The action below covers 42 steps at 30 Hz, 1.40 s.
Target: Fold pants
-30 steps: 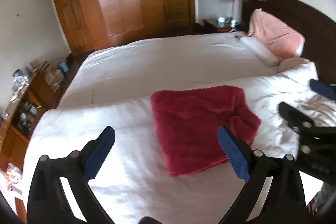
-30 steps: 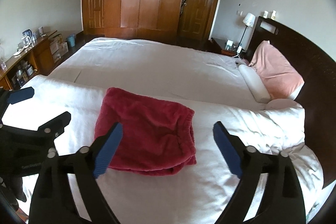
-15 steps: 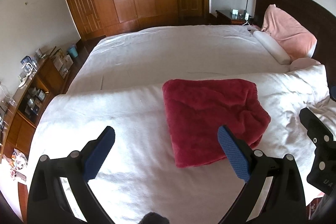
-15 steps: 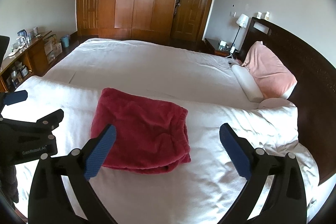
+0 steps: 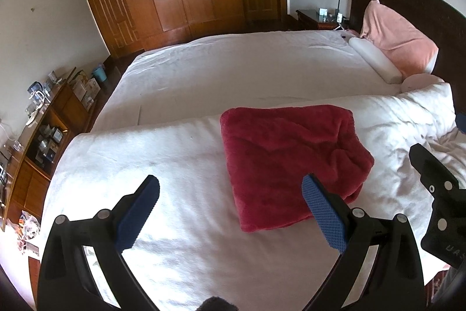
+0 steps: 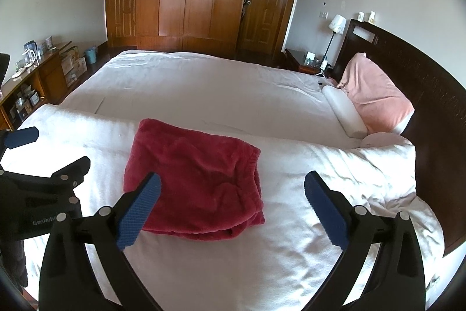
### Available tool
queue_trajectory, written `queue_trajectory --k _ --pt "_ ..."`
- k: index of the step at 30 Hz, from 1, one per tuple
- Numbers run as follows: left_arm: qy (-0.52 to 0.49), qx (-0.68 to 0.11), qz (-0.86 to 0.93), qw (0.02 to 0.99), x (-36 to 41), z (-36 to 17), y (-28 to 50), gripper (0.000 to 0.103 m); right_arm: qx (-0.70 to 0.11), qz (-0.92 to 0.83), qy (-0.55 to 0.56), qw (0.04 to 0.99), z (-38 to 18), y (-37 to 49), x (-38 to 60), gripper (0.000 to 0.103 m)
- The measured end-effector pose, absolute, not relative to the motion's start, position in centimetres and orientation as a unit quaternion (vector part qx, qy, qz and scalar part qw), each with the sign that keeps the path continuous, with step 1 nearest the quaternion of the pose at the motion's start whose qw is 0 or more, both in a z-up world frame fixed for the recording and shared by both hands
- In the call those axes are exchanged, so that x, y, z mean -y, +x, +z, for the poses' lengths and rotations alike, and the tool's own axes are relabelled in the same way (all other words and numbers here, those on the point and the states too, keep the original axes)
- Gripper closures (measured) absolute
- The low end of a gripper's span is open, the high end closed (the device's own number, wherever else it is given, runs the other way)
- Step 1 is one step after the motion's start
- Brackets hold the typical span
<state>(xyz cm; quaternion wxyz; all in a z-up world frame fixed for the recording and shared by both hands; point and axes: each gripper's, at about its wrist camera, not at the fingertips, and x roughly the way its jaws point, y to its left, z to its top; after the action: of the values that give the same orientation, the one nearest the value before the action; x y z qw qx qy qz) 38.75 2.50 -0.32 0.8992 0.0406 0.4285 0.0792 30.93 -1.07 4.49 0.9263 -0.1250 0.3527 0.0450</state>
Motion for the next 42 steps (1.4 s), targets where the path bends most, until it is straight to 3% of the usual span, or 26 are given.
queue_trajectory --k 42 --pt "0.067 -0.422 0.065 0.902 -0.6 -1.4 40.8 0.006 -0.384 0.033 -0.106 0.916 1.4 34.1 3.4 0.003"
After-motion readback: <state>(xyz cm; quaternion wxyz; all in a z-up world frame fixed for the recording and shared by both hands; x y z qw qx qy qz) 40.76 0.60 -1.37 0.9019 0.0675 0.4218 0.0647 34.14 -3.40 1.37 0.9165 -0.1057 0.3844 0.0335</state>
